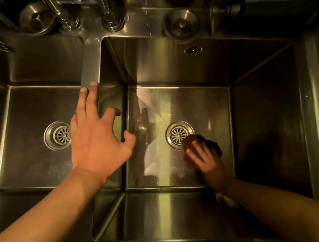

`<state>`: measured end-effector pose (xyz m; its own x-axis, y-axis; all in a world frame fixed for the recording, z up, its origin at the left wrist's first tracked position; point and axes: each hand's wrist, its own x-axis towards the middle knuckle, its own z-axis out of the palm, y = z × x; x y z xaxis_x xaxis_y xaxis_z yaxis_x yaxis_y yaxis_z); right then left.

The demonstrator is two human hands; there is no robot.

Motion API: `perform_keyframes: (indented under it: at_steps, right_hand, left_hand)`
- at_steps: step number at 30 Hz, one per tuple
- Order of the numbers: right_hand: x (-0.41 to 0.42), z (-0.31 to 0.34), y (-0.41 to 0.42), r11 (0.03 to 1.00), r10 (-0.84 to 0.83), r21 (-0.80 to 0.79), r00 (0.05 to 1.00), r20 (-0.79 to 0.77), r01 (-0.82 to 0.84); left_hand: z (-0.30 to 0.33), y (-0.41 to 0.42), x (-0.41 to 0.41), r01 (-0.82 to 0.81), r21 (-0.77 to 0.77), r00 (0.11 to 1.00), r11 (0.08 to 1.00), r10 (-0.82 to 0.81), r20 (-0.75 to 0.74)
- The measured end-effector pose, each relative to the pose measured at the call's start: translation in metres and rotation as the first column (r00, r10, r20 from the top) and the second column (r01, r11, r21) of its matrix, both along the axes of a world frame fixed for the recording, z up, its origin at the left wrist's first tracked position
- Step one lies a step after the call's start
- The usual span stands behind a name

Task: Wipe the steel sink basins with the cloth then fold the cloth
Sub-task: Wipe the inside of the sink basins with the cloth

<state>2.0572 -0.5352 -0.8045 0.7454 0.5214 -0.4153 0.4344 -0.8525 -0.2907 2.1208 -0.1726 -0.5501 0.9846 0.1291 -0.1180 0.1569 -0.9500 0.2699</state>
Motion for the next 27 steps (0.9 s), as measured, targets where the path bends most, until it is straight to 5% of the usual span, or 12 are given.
perform_keyframes:
  at_steps: [4, 10, 16, 20, 27]
  right_hand:
    - [-0.012, 0.000, 0.045, 0.881, 0.451, 0.166, 0.892, -0.016, -0.443]
    - [0.008, -0.017, 0.145, 0.829, 0.533, 0.180, 0.846, 0.036, -0.530]
    - [0.072, -0.013, 0.195, 0.902, 0.324, 0.241, 0.930, 0.172, -0.358]
    - [0.145, -0.016, 0.198, 0.971, 0.119, 0.194, 0.986, 0.118, -0.140]
    - [0.194, -0.023, 0.092, 0.963, -0.232, 0.184, 0.952, 0.199, 0.197]
  left_hand:
    - [0.000, 0.000, 0.000, -0.002, -0.004, 1.000, 1.000, 0.002, -0.008]
    - [0.001, 0.000, -0.001, -0.009, -0.009, 1.000, 1.000, 0.009, -0.016]
    - [0.003, -0.003, -0.001, -0.025, -0.027, 0.999, 0.999, 0.024, -0.039]
    - [0.003, -0.003, -0.001, -0.023, -0.017, 0.999, 1.000, 0.023, -0.027]
    - [0.002, -0.002, -0.002, -0.017, -0.006, 1.000, 1.000, 0.017, -0.020]
